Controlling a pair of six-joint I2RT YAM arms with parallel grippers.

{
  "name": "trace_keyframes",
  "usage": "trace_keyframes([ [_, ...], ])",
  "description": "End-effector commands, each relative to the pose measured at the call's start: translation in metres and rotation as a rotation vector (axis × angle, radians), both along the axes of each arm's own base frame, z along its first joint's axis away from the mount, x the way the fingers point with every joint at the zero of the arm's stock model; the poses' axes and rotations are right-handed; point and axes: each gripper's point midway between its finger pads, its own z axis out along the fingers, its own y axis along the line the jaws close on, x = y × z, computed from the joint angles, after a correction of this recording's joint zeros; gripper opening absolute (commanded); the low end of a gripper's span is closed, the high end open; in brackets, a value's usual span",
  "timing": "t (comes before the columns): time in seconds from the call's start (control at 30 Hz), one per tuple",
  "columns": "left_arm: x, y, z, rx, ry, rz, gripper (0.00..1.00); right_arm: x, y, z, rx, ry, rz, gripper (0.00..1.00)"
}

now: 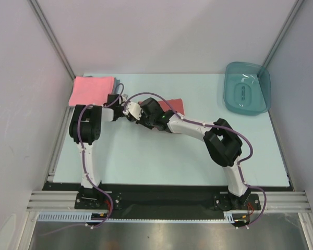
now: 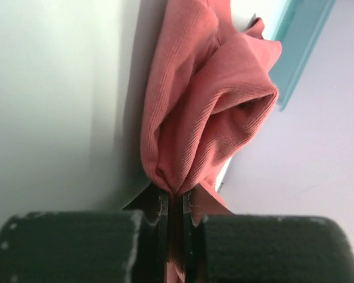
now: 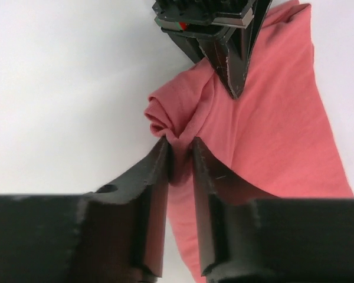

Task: Fold and stack the t-shirts
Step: Neatly place the folded tshirt to the corner

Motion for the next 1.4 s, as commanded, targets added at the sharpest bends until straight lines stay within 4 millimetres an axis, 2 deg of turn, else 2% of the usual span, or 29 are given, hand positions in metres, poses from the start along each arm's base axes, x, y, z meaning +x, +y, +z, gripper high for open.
trace_keyframes([
  [0.0,0.014,0.008,0.010,0.122,-0.110,0.014,0.00,0.005,0.001,0.055,0.127,-0.048,-0.071,0.28],
  [0.03,0.020,0.009,0.020,0.143,-0.144,0.012,0.00,0.004,-0.001,0.057,0.143,-0.030,-0.103,0.46],
  [0.07,0.021,0.015,0.024,0.188,-0.142,0.024,0.00,0.004,-0.005,0.063,0.153,-0.029,-0.131,0.56],
  [0.1,0.023,0.016,0.029,0.229,-0.186,0.003,0.00,0.007,-0.014,0.080,0.164,-0.057,-0.192,0.65],
  [0.13,0.029,0.017,0.039,0.251,-0.225,0.000,0.00,0.006,-0.025,0.085,0.156,-0.051,-0.240,0.75],
  [0.17,0.029,0.020,0.042,0.286,-0.229,-0.012,0.00,0.007,-0.037,0.095,0.174,-0.042,-0.325,0.77],
  [0.2,0.031,0.021,0.047,0.300,-0.243,-0.018,0.00,0.001,-0.056,0.111,0.172,-0.039,-0.380,0.84],
  [0.23,0.040,0.021,0.061,0.315,-0.287,-0.024,0.00,-0.002,-0.070,0.119,0.180,-0.031,-0.440,0.87],
  [0.3,0.042,0.025,0.065,0.396,-0.328,-0.068,0.00,-0.018,-0.101,0.118,0.156,0.032,-0.559,0.94],
  [0.33,0.049,0.024,0.080,0.414,-0.378,-0.102,0.00,-0.034,-0.115,0.123,0.163,0.050,-0.571,0.99],
  [0.4,0.056,0.029,0.087,0.478,-0.402,-0.113,0.01,-0.060,-0.131,0.120,0.167,0.098,-0.586,1.00],
  [0.43,0.067,0.032,0.100,0.508,-0.440,-0.111,0.00,-0.076,-0.140,0.133,0.211,0.103,-0.588,1.00],
  [0.47,0.063,0.037,0.096,0.550,-0.416,-0.144,0.00,-0.088,-0.143,0.135,0.239,0.126,-0.585,1.00],
  [0.5,0.065,0.042,0.097,0.587,-0.401,-0.147,0.00,-0.102,-0.150,0.119,0.233,0.160,-0.597,1.00],
  [0.53,0.078,0.050,0.106,0.645,-0.421,-0.126,0.00,-0.111,-0.154,0.119,0.253,0.169,-0.597,1.00],
  [0.57,0.075,0.054,0.105,0.674,-0.401,-0.144,0.00,-0.127,-0.155,0.132,0.309,0.168,-0.569,1.00],
  [0.6,0.078,0.059,0.106,0.697,-0.401,-0.137,0.00,-0.136,-0.160,0.116,0.295,0.188,-0.573,1.00],
  [0.63,0.086,0.063,0.118,0.739,-0.427,-0.116,0.00,-0.143,-0.161,0.115,0.322,0.205,-0.579,1.00],
  [0.67,0.084,0.070,0.108,0.780,-0.390,-0.136,0.00,-0.151,-0.163,0.118,0.342,0.206,-0.567,1.00],
  [0.7,0.086,0.076,0.107,0.818,-0.374,-0.132,0.00,-0.157,-0.167,0.109,0.328,0.215,-0.569,1.00],
  [0.73,0.096,0.081,0.122,0.848,-0.396,-0.110,0.00,-0.161,-0.170,0.105,0.323,0.218,-0.567,1.00],
  [0.77,0.092,0.088,0.110,0.889,-0.349,-0.136,0.00,-0.162,-0.174,0.103,0.316,0.209,-0.570,1.00],
  [0.83,0.097,0.093,0.122,0.920,-0.367,-0.122,0.00,-0.169,-0.183,0.096,0.300,0.204,-0.569,1.00],
  [0.93,0.097,0.105,0.129,0.988,-0.362,-0.102,0.00,-0.169,-0.194,0.092,0.298,0.198,-0.576,1.00],
  [1.0,0.096,0.115,0.136,1.042,-0.365,-0.091,0.00,-0.168,-0.202,0.080,0.291,0.231,-0.594,1.00],
  [1.07,0.095,0.119,0.143,1.070,-0.391,-0.110,0.00,-0.170,-0.202,0.072,0.281,0.271,-0.584,1.00],
  [1.2,0.097,0.143,0.154,1.215,-0.392,-0.127,0.00,-0.164,-0.200,0.071,0.279,0.268,-0.575,1.00],
  [1.27,0.100,0.146,0.163,1.240,-0.424,-0.133,0.00,-0.162,-0.199,0.067,0.284,0.291,-0.580,1.00],
  [1.37,0.103,0.162,0.172,1.288,-0.448,-0.124,0.00,-0.160,-0.196,0.064,0.292,0.319,-0.580,1.00],
])
